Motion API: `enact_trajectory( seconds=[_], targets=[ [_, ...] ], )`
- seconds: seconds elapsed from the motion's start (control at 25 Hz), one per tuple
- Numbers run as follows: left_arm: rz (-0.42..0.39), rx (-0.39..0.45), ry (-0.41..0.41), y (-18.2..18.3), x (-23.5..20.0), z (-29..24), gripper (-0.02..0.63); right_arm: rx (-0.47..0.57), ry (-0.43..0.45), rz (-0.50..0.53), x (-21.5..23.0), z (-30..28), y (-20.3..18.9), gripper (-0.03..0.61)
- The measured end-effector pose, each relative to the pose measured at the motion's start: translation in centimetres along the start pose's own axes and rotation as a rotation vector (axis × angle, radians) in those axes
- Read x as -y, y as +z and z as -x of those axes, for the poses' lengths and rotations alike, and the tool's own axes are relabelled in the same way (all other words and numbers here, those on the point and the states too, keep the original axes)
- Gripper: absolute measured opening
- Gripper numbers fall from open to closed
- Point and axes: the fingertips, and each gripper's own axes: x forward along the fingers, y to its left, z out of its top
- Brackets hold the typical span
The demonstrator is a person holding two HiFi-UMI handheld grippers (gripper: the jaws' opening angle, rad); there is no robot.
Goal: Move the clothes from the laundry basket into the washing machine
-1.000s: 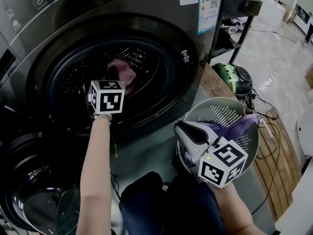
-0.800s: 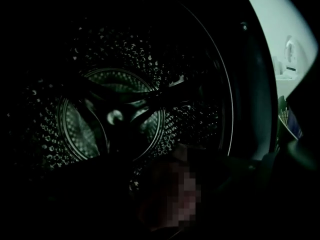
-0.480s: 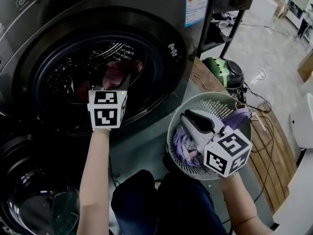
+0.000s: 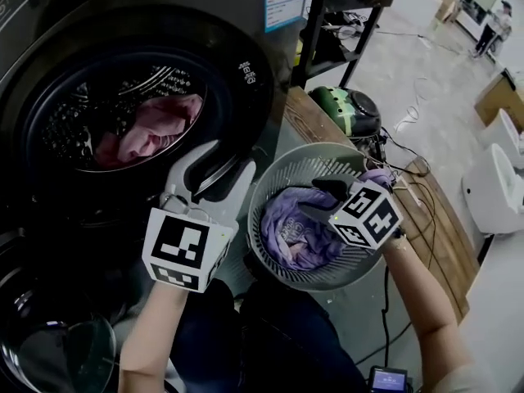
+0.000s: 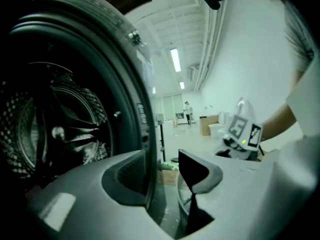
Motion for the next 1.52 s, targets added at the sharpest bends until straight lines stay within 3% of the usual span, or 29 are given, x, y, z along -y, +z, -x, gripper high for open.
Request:
enact_trajectory(
  seconds=[0.12,0.32,0.56,0.64,0.72,0.8,1.12,1.28,1.36,1.52],
  targets=[
    [-0.056,-0.047,-0.105,-1.2,3.7,-0.6,0.192,-0.218,0.05,0.086,0.2,-2.0,-5.2,0.263],
    [-0.089,-0.08,-0.152,-2.1,5.9,-1.1,0.18,-0.522,0.061,0.274,2.0,-4.5,-13.0,0.313],
    [-0.119,-0.138,-0.177,-3.9,6.5,-1.3,0.178,-0.842,-0.033,0.551,6.4,-5.9,-19.5,0.325],
    [-0.117,-0.147,-0.176,-4.2,6.5,-1.3,0.178,-0.901,-0.068,0.614,7.5,-6.2,-20.5,0.291],
    [-0.115,-0.148,-0.173,-4.3,6.4,-1.2,0.178,-0.929,-0.122,0.673,8.6,-6.3,-20.6,0.179],
    [-0.113,-0.152,-0.171,-4.4,6.3,-1.1,0.178,-0.91,-0.152,0.675,8.9,-6.5,-20.0,0.035],
    [-0.107,-0.178,-0.178,-5.0,6.1,-1.1,0.179,-0.589,-0.08,0.268,5.7,-5.1,-14.0,0.031],
    [-0.119,-0.208,-0.238,-5.8,7.4,-1.3,0.202,-0.282,-0.022,-0.021,4.2,-3.3,-8.4,0.031],
    [-0.131,-0.232,-0.272,-6.4,8.2,-1.4,0.23,-0.17,-0.028,-0.077,4.1,-2.1,-5.9,0.031],
    [-0.145,-0.269,-0.313,-7.2,9.3,-1.6,0.262,0.015,-0.061,-0.064,3.7,0.6,-0.7,0.031]
  ],
)
